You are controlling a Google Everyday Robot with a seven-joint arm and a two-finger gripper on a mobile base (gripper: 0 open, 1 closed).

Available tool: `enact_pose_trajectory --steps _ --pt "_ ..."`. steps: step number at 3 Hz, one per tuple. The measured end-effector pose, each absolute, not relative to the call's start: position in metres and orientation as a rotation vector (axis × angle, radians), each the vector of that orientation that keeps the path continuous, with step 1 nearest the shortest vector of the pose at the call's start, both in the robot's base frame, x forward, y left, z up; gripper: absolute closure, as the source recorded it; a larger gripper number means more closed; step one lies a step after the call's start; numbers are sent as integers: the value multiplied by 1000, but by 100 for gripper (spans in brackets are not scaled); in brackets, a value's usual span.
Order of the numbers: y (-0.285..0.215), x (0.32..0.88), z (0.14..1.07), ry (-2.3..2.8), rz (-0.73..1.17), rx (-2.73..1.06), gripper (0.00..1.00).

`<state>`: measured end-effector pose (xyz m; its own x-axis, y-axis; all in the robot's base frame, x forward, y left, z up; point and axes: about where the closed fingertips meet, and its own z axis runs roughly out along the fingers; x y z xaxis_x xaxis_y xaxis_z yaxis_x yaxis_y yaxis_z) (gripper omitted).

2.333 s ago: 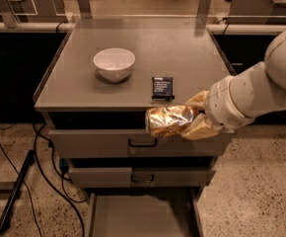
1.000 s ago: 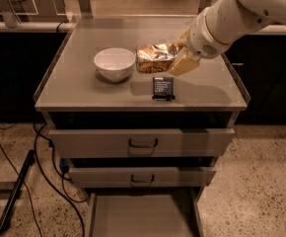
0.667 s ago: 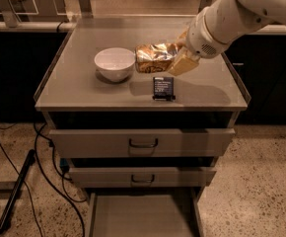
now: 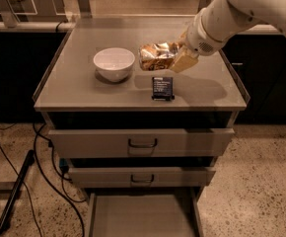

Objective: Pick orange can from bottom drawer and place on counter

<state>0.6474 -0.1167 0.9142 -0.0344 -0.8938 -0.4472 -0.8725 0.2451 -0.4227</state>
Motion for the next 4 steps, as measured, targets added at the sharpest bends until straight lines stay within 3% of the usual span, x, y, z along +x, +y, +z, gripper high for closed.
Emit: enact_pose_trajectory --steps 4 --pt "-162 746 872 2082 -80 -1498 100"
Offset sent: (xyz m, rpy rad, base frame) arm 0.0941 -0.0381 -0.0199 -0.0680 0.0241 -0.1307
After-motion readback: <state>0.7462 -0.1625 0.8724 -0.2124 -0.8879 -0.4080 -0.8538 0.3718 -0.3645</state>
